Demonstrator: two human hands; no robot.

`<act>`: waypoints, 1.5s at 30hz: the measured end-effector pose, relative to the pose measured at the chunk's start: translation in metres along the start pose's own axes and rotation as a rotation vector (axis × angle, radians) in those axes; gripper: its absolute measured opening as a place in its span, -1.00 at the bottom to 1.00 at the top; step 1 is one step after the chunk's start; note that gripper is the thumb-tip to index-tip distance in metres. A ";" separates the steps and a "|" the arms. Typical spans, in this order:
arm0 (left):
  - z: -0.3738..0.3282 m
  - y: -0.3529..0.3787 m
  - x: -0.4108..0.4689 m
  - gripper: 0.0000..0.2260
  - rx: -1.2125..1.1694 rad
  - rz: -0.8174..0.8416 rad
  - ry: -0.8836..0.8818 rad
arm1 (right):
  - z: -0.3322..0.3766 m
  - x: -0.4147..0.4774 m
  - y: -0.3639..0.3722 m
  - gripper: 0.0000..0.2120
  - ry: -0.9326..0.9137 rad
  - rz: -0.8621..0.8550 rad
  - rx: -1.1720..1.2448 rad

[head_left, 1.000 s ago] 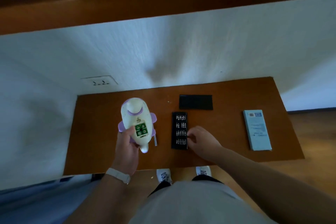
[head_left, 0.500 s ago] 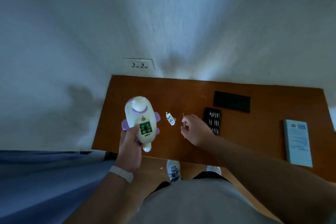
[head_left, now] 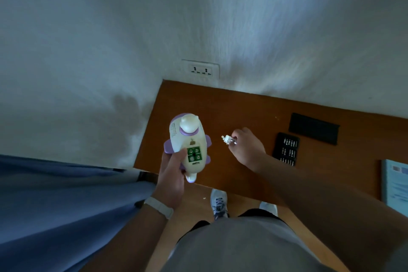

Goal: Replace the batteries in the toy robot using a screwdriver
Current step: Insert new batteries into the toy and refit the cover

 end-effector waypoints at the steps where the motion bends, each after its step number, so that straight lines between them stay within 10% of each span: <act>1: -0.001 0.000 0.002 -0.55 -0.004 -0.006 0.000 | 0.000 -0.002 0.000 -0.85 -0.001 -0.002 0.013; 25: 0.003 0.169 0.028 -0.51 0.090 0.362 -0.073 | -0.074 -0.141 -0.124 -0.77 0.299 -0.089 0.920; 45: 0.025 0.235 0.008 -0.52 0.118 0.258 -0.068 | -0.098 -0.172 -0.194 -0.71 0.003 -0.082 1.196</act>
Point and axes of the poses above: each hand's wrist, its own x-axis towards the middle knuckle, its own y-axis out of the palm, z = x × y, the point moved 7 cm from there along x, towards the middle knuckle, and after that the axes turned 6 degrees about -y, right-handed, at the moved point
